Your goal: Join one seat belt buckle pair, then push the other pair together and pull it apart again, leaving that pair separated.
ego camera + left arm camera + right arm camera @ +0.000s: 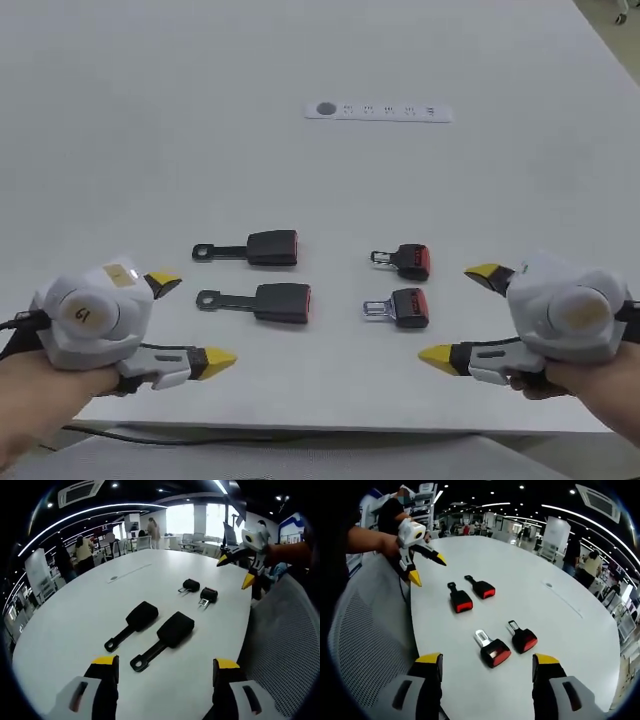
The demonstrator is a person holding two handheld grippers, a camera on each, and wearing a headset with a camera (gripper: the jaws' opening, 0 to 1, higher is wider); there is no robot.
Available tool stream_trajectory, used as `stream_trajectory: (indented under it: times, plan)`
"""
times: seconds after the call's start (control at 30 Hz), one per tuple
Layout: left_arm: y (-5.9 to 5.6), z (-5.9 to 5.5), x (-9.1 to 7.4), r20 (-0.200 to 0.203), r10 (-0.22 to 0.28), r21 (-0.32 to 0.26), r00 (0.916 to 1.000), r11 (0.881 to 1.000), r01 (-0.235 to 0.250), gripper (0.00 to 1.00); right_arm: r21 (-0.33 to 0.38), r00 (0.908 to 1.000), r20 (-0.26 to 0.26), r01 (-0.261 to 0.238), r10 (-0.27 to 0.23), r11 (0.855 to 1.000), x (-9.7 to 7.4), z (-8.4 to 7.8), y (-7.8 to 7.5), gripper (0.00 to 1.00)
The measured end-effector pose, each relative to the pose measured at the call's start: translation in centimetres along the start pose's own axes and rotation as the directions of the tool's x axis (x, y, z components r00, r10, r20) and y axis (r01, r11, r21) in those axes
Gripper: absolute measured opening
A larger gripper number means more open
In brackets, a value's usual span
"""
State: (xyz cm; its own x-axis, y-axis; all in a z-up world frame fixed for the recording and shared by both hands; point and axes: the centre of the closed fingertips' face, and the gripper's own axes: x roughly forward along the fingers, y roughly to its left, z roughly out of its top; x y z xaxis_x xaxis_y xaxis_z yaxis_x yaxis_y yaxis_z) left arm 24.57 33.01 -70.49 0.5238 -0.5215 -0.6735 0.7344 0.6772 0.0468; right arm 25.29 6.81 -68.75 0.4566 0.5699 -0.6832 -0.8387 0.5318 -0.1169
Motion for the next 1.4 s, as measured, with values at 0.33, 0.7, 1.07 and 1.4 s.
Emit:
stream_trajectory:
  times: [0.33,0.7,1.07,1.4]
  plan:
    - [0.0,1.6,1.6,-0.036,-0.047,0.145,0.9983,0.988,0.051,0.77,-0.097,0.999,-0.027,-0.04,0.037,0.995,1.4,0.3,-0.4,0.66]
    - [-1.1,2.3,3.7,-0.108,-0.107,0.239,0.9884,0.962,0.13,0.75,-0.191,0.9928,-0.084,-0.1,0.086,0.977,2.8,0.1,-0.5,0.59]
    - [-1.7,2.4,5.8,-0.193,-0.174,0.335,0.9655,0.913,0.232,0.68,-0.236,0.9789,-0.151,-0.171,0.138,0.957,4.5,-0.9,-0.9,0.47]
    - [-2.0,2.2,7.5,-0.244,-0.231,0.366,0.9417,0.877,0.31,0.59,-0.258,0.959,-0.202,-0.248,0.199,0.934,5.7,-1.7,-1.0,0.42]
